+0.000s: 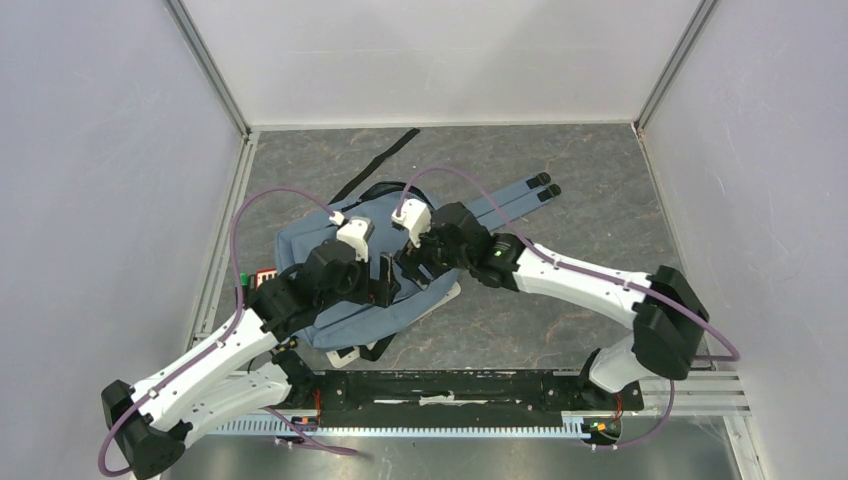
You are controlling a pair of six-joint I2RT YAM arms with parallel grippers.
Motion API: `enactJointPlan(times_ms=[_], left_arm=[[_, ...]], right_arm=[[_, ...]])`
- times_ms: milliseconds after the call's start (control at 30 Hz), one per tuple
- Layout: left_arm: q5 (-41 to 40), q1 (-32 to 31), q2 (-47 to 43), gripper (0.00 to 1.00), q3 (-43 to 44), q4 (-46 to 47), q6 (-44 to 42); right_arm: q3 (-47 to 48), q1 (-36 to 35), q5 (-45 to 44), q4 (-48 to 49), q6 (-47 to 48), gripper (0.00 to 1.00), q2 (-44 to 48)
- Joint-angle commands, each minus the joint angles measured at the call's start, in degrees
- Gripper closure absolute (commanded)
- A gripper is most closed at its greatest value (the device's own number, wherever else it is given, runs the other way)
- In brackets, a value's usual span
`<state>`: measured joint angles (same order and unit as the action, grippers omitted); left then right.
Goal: Pack the student bag
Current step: Zip the student bag at the center of the board.
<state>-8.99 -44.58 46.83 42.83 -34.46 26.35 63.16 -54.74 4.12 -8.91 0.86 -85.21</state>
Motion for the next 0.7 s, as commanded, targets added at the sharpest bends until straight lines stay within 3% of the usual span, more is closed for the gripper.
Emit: enactJointPlan(times_ms=[0, 367, 667], left_arm=[[2.72, 0.28, -1.90, 0.00, -2.07, 0.10, -0.22], [5.76, 0.28, -4.83, 0.00, -4.65, 2.20, 0.70], [8.42, 0.28, -2.32, 0.00, -3.91, 2.64, -1.07]], right_arm=[[4.17, -0.72, 0.41, -6.92, 1.94, 0.18, -4.31], [4.77, -1.03, -3.77, -9.58, 0.73, 0.31, -8.52], [-0.20, -0.99, 1.86, -6.34, 0.22, 0.70, -7.62]])
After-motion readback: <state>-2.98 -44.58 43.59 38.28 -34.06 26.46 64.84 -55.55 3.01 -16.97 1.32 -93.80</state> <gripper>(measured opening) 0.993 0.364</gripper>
